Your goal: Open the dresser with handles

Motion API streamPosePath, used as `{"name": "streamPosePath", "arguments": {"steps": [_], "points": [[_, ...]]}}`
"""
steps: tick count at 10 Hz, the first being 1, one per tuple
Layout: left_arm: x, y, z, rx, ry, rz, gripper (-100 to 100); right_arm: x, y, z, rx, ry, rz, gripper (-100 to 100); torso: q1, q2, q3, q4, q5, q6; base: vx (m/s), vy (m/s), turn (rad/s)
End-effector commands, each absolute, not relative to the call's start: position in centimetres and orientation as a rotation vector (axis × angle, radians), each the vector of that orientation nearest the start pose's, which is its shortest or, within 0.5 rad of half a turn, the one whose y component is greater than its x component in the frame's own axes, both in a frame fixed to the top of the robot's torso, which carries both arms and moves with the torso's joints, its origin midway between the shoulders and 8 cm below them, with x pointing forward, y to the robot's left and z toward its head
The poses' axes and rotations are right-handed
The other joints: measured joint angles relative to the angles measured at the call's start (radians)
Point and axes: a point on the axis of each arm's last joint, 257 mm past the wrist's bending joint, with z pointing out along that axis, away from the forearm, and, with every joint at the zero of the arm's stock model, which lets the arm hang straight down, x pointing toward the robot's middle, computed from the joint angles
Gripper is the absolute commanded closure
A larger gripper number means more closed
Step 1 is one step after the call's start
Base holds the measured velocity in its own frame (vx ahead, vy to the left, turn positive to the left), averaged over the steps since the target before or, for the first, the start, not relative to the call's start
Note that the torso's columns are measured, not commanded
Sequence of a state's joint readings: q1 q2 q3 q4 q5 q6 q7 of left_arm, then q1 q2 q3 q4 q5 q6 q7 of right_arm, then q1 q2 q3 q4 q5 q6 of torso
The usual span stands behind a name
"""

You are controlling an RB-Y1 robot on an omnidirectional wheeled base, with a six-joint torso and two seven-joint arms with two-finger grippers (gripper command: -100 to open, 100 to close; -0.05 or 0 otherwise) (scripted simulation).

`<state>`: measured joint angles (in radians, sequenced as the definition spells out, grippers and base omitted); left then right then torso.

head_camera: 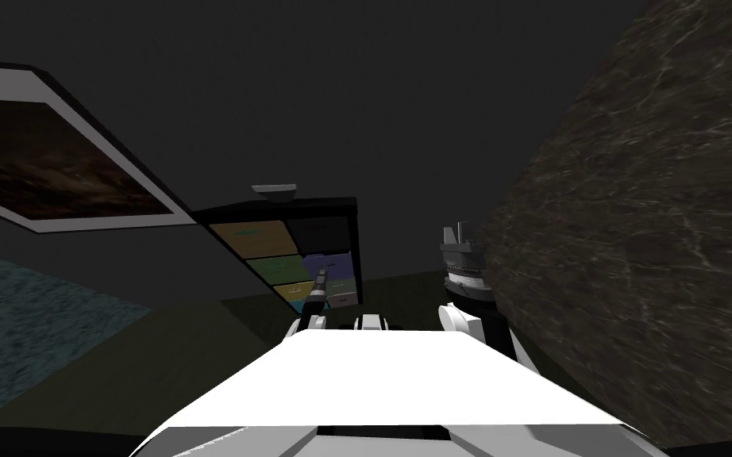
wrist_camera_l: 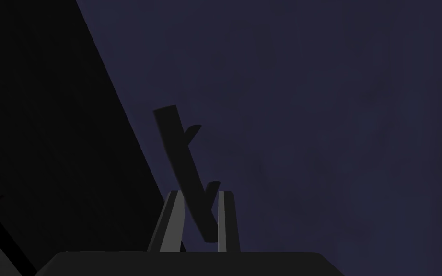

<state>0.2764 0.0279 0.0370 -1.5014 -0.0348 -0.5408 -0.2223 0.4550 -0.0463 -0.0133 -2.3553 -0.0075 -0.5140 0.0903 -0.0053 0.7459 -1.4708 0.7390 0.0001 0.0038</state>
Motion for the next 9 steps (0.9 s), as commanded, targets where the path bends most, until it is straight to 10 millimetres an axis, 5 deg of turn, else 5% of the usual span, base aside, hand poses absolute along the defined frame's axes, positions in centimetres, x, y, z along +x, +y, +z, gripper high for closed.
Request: {"name": "streamPosePath", "arguments": {"steps": [1,6,7,9], "points": [[44.1,27.7,-24.6,-0.895,1.128,-0.990,100,32.7,-26.9,7.4,0.491,0.571,1.255,0,0.000,-0.001,-0.001,0.001,-0.001,0.000,-0.204,-0.034,-0.013],[43.1,27.6,-24.6,-0.894,1.131,-0.992,100,32.7,-26.9,7.4,0.491,0.571,1.255,0,0.000,-0.004,-0.003,0.001,-0.002,-0.001,-0.158,-0.023,0.006],[43.3,28.3,-24.2,-0.907,1.134,-0.980,-100,32.7,-26.9,7.4,0.491,0.571,1.255,0,-0.003,-0.004,-0.003,0.001,-0.002,0.001,-0.107,-0.019,-0.003],[43.5,28.4,-23.2,-0.910,1.132,-0.979,-100,32.6,-26.9,7.4,0.491,0.571,1.255,0,0.005,-0.016,-0.010,-0.002,-0.001,-0.003,0.007,0.008,-0.007]]}}
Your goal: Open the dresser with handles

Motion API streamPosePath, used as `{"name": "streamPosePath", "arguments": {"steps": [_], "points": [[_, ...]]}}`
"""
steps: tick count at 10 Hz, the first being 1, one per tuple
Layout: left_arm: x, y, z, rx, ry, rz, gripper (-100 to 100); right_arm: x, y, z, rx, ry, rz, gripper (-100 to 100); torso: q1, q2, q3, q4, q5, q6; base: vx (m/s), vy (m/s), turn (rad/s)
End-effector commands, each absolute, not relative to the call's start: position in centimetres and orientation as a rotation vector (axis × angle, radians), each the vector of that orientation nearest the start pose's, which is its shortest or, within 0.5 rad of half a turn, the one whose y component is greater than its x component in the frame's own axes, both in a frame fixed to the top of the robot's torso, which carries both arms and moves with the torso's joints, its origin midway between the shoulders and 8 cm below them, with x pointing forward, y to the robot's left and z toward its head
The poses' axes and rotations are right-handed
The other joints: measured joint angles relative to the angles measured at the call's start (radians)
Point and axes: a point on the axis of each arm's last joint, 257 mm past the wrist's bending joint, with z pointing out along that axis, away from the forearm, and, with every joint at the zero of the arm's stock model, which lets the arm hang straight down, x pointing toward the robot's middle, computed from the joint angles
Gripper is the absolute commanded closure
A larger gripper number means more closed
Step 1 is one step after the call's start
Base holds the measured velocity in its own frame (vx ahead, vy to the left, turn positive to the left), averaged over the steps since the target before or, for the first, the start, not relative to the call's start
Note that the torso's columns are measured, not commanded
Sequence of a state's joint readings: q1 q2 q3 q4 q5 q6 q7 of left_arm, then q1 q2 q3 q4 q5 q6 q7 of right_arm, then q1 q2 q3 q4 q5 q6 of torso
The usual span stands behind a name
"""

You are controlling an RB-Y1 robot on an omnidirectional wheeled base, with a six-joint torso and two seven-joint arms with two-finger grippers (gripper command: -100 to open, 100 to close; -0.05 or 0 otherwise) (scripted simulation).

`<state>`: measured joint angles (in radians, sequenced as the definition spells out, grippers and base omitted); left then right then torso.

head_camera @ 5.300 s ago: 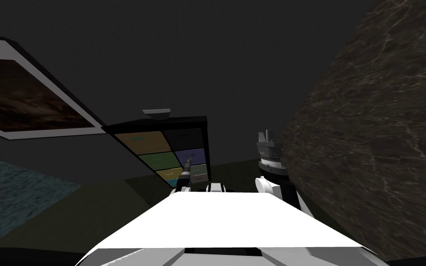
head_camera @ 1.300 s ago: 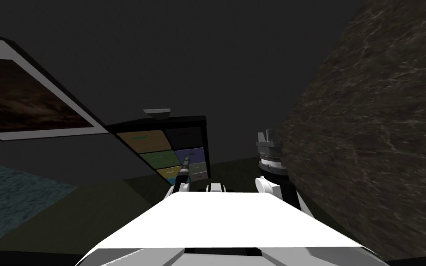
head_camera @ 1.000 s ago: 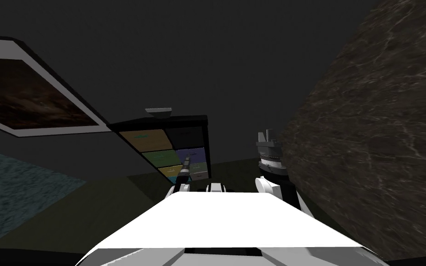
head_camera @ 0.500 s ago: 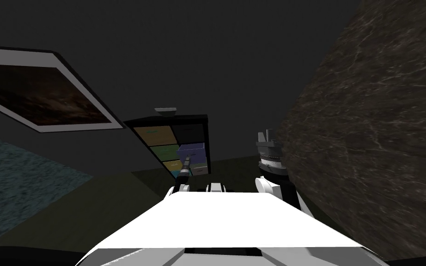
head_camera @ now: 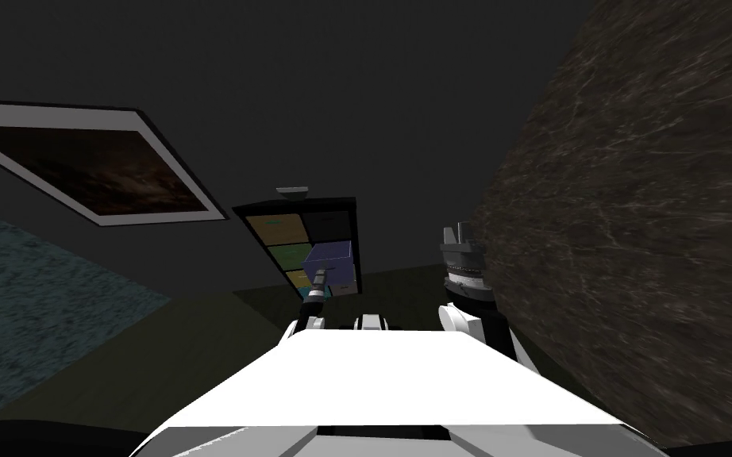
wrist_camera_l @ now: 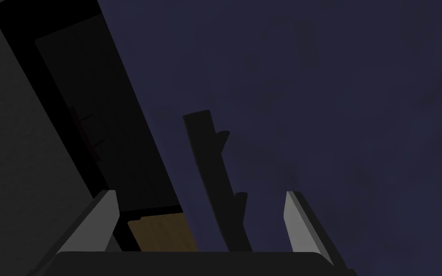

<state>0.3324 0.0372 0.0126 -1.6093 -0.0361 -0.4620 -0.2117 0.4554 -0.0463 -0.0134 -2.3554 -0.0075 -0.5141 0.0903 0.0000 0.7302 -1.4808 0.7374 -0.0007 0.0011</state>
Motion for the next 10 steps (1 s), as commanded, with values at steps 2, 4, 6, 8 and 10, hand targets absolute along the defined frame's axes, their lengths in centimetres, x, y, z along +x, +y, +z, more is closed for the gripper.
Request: {"name": "streamPosePath", "arguments": {"steps": [2,4,6,8,10], "points": [[43.7,28.5,-22.1,-0.912,1.130,-0.979,-100,32.6,-26.9,7.4,0.491,0.571,1.255,0,0.001,0.004,0.002,0.000,0.001,-0.001,0.014,0.009,-0.007],[43.9,28.6,-21.1,-0.915,1.128,-0.979,-100,32.6,-26.9,7.4,0.491,0.571,1.255,0,0.000,0.010,0.006,0.001,0.001,-0.001,-0.008,-0.001,-0.004],[44.0,28.7,-20.0,-0.918,1.126,-0.979,-100,32.6,-26.9,7.4,0.491,0.571,1.255,0,-0.002,0.013,0.007,0.005,-0.002,-0.002,-0.017,-0.001,-0.013],[43.8,28.8,-21.3,-0.937,1.146,-0.972,0,32.6,-26.9,7.4,0.491,0.571,1.255,0,-0.003,0.014,0.008,0.006,-0.003,-0.002,0.000,0.000,0.000],[43.7,28.8,-21.7,-0.944,1.152,-0.969,0,32.6,-26.9,7.4,0.491,0.571,1.255,0,-0.001,0.011,0.006,0.003,-0.001,-0.001,0.000,0.000,0.000]]}}
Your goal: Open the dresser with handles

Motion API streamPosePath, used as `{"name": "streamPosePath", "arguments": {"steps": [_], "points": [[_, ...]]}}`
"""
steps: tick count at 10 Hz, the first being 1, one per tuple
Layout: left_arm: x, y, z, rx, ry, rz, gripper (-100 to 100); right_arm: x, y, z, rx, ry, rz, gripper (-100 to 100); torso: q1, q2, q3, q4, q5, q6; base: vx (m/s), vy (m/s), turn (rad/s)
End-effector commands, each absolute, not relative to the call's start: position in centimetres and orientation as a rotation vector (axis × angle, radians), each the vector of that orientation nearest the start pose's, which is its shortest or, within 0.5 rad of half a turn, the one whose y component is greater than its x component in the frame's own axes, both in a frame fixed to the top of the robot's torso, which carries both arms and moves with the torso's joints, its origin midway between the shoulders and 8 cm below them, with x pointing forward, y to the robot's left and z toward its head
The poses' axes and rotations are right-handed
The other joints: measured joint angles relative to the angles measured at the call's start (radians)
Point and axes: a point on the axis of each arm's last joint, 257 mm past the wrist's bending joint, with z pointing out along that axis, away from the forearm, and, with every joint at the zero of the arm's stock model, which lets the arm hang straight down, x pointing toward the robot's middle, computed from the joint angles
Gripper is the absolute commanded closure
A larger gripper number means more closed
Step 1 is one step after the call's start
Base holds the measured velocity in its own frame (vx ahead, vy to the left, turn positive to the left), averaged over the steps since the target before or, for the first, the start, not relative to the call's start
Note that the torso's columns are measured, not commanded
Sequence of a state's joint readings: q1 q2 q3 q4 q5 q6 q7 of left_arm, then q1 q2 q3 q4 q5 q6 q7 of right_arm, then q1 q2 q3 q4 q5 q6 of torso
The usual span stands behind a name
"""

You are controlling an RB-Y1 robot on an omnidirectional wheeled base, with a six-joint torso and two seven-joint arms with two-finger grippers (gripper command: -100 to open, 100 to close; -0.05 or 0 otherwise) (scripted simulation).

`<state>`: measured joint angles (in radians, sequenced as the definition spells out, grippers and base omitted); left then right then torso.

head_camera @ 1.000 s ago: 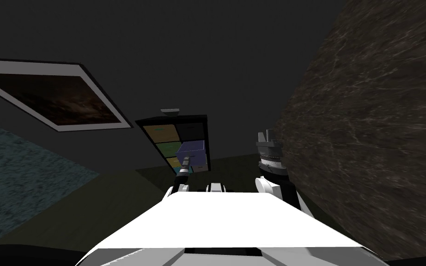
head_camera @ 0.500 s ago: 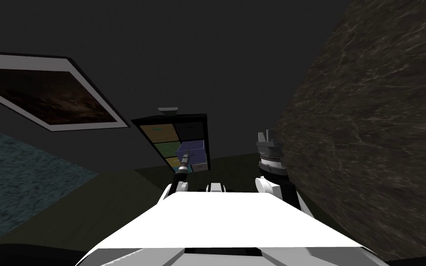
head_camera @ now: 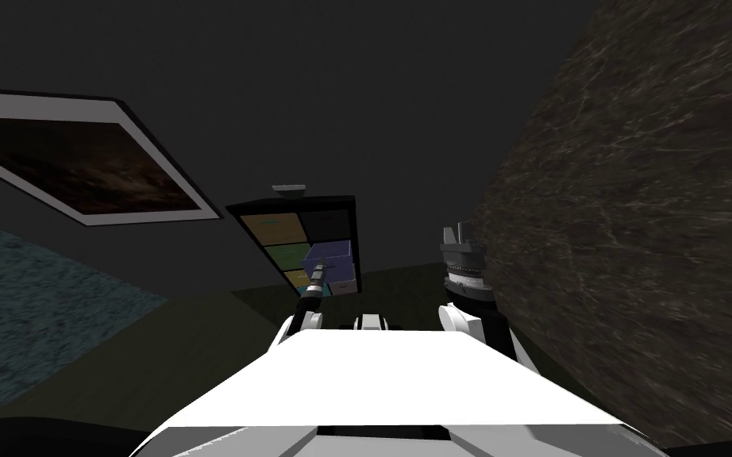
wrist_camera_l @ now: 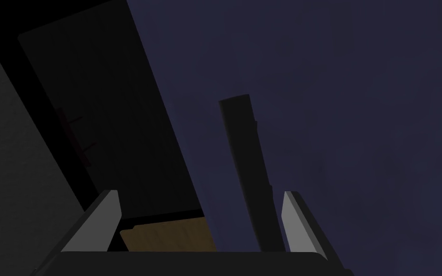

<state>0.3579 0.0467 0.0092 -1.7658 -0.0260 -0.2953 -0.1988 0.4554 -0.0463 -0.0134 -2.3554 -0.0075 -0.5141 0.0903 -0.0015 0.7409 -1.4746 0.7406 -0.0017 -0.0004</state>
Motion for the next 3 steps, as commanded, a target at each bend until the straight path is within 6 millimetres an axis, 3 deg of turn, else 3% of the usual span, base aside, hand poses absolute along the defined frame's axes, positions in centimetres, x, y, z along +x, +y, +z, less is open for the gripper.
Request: {"name": "streamPosePath", "arguments": {"steps": [1,3], "points": [[43.65,28.81,-21.84,-0.947,1.155,-0.968,0,32.65,-26.88,7.38,0.491,0.571,1.255,0,0.000,-0.001,-0.001,-0.001,0.000,0.000,0.000,0.000,0.000],[43.63,28.83,-21.97,-0.949,1.157,-0.967,0,32.64,-26.89,7.38,0.491,0.571,1.255,0,0.001,-0.002,-0.001,-0.002,0.001,0.000,0.000,0.000,0.000]]}}
